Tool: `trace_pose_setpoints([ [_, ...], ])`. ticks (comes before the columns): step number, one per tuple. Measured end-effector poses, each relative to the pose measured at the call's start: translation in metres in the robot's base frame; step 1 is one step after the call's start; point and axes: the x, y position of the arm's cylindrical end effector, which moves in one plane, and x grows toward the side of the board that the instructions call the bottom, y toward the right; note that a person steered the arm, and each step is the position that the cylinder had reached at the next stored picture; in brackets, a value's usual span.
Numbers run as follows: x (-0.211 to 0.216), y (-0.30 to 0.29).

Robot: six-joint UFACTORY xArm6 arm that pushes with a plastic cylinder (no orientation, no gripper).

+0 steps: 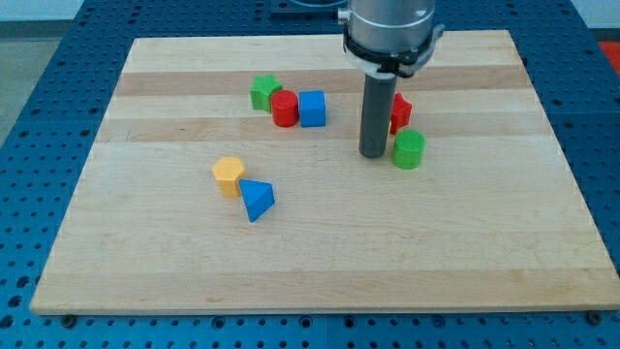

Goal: Push the yellow hexagon closer to the yellow heart

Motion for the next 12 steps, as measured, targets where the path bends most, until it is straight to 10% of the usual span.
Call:
trace_pose_setpoints([
  [12, 0.008, -0.155],
])
